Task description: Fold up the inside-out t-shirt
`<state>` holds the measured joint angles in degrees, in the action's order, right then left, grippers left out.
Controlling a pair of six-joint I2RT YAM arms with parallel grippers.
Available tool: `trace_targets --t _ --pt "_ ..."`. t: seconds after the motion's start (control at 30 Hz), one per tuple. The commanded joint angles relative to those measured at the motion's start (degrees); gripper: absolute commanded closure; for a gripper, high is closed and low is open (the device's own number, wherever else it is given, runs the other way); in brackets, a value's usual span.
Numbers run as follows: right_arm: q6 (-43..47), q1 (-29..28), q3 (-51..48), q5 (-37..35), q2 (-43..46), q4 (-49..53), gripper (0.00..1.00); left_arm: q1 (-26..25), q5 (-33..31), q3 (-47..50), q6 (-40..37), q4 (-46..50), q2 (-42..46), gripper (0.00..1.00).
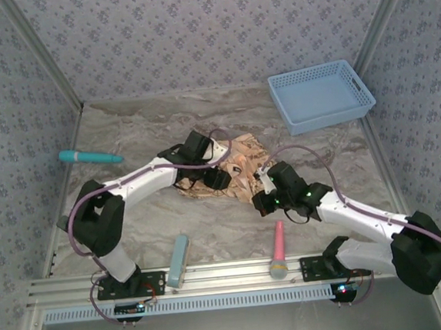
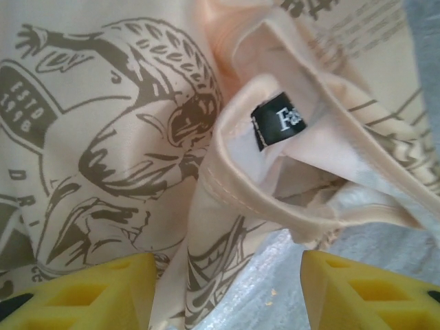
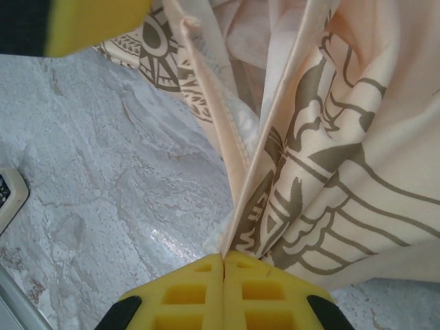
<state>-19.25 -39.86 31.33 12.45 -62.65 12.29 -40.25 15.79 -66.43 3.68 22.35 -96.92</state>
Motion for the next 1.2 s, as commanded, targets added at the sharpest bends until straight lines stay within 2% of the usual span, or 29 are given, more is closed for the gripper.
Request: trace_targets --t 0.0,0.23,0.43,0.5,0.57,0.7,0.83,0.93,0.97,1.07,1.17 --pt "-1.3 -0.6 -2.0 -0.7 2.4 -1.5 1.00 0.2 -2.8 -4.6 1.6 -2.7 -0.1 0.42" --pt "-1.3 -0.7 -2.4 -1.0 3.9 -1.4 1.00 0.3 0.1 -8.5 2.2 -3.3 -3.1 0.39" --pt "-0.6 -0.5 -2.2 -1.6 5.0 -0.3 1.00 1.5 9.0 -15.6 -0.3 3.2 -10.8 0.41" --pt "0.0 -0.5 -1.8 -2.0 5.4 0.5 1.00 1.5 13.9 -16.6 -1.7 5.1 -12.0 0.45" --pt "0.3 -0.3 -1.5 -2.3 5.8 1.3 1.00 1.2 15.7 -16.3 -2.2 5.8 -11.6 0.49" --pt "0.6 0.1 -1.6 -2.6 6.3 1.7 1.00 1.0 14.4 -14.4 -3.4 7.2 -10.0 0.61" --pt "0.7 0.5 -1.5 -2.5 6.2 1.4 1.00 1.0 12.7 -13.9 -5.3 9.2 -9.9 0.62" --pt "0.9 0.5 -1.3 -2.3 6.2 1.4 1.00 0.3 11.6 -14.2 -7.8 10.4 -10.3 0.68" --pt "0.9 0.6 -1.3 -2.4 6.3 1.4 1.00 -0.1 11.1 -14.5 -8.7 10.7 -10.5 0.73" --pt "0.2 0.6 -1.0 -3.6 6.4 1.7 1.00 -1.1 10.2 -15.8 -10.6 12.1 -10.9 0.99" --pt "-2.0 1.1 1.4 -9.2 6.8 3.6 1.00 -0.9 6.4 -17.1 -10.3 13.4 -8.2 1.00"
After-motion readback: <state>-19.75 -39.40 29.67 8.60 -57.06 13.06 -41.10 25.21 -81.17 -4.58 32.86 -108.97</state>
